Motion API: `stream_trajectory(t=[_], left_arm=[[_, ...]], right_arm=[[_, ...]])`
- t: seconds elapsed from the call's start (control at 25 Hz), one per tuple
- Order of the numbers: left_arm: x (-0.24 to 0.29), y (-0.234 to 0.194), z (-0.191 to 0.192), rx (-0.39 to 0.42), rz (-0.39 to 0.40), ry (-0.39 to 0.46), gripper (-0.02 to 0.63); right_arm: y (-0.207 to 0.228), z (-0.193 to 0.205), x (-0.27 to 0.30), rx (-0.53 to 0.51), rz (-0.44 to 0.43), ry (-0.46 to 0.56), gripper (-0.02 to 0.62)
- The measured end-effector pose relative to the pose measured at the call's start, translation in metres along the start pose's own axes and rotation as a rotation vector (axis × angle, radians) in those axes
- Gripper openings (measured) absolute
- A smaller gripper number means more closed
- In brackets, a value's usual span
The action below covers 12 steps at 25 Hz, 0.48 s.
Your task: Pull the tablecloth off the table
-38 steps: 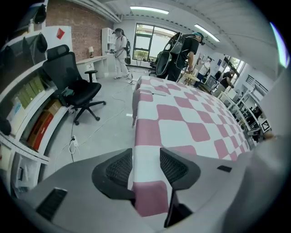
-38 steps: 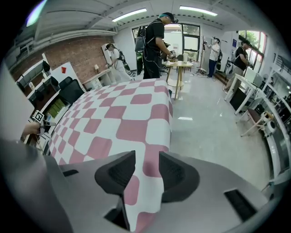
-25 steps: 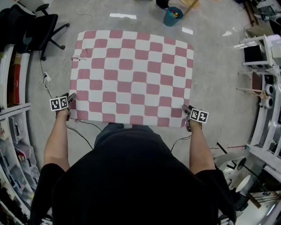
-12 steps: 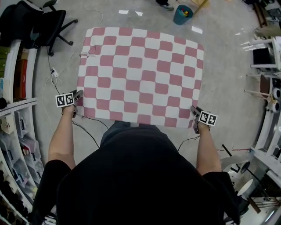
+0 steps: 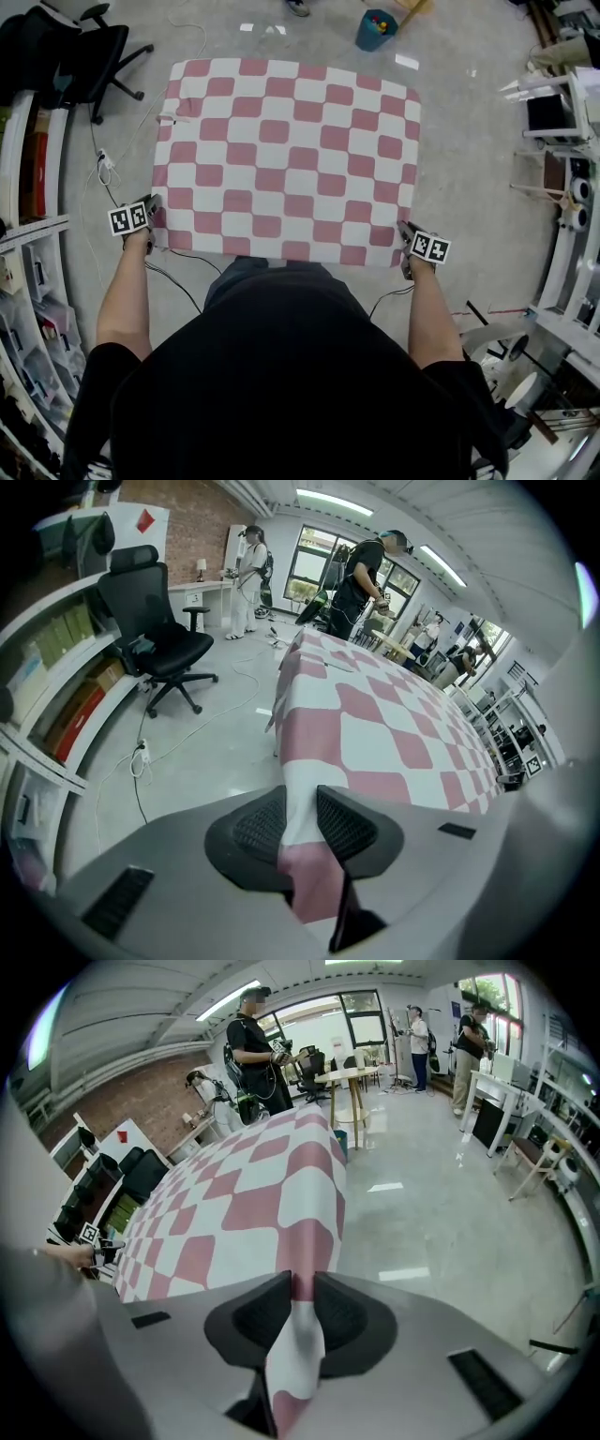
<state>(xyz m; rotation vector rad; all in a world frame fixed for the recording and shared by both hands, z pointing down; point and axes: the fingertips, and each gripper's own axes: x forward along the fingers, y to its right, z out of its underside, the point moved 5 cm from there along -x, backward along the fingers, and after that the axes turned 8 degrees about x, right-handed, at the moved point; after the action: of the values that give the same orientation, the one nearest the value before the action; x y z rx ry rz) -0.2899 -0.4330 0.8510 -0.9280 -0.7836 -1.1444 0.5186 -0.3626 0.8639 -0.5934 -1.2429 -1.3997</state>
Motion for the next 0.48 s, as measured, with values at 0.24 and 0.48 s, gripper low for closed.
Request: stream_trajectory(t=[0.24, 0.48], left_arm=[[-0.005, 0.004, 0.003, 0.045, -0.027, -0.002, 0.023], [-0.009, 0.005, 0.003, 0.034, -0.015, -0.003, 0.021]], right_arm=[[0.003, -0.001, -0.005, -0.03, 0.041, 0.001, 0.052], [-0.007, -0.001, -0.01, -0.064, 0.045, 0.005, 0.028]])
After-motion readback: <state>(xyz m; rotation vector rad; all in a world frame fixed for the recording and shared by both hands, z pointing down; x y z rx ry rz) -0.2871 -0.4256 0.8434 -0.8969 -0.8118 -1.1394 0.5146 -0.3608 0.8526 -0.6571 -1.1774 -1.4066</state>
